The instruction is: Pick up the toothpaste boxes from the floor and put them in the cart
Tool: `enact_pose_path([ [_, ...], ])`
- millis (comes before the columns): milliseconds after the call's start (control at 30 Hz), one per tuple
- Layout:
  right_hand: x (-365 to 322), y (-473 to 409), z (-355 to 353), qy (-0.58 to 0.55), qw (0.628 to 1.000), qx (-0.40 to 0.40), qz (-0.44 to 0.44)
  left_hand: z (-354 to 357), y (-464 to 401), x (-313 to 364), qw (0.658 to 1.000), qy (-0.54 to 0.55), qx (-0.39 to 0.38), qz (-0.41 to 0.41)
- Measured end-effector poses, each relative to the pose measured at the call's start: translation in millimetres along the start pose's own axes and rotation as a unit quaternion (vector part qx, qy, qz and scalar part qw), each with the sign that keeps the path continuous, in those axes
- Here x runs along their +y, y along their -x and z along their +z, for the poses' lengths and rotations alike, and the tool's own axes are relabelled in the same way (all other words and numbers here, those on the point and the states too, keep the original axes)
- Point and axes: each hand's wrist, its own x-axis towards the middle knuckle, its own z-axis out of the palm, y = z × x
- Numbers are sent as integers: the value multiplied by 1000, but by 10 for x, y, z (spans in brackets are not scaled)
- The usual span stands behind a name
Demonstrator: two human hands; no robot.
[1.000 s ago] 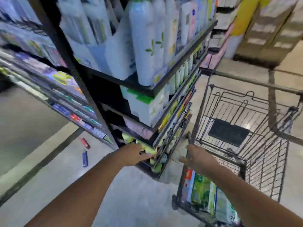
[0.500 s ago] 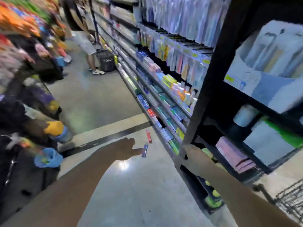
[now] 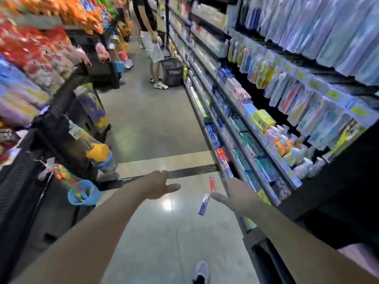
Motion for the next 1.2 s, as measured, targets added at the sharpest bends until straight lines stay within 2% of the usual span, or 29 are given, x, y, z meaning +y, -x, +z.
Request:
enact_pose_path([
  [300,201,-1586,-622,21,1000,-3,-18,-722,-1370,71,998,32,-26,-43],
  [500,421,-2293,-852,8,1000,-14,18,-1142,-2273,165,999,-9,-31,-19],
  [833,857,-3667,-943,-28,990,-1,139,-1496,-4445,448,981,-107,-107,122],
  [1067,1151,-4278,-826,-104,947,-23,304,-1448,-5863,1022,929,-178,-211,246],
  [1200,1391,-4466,-678,-129,924,-25,359,-1276,-6348,1385,901,-202,-249,293],
])
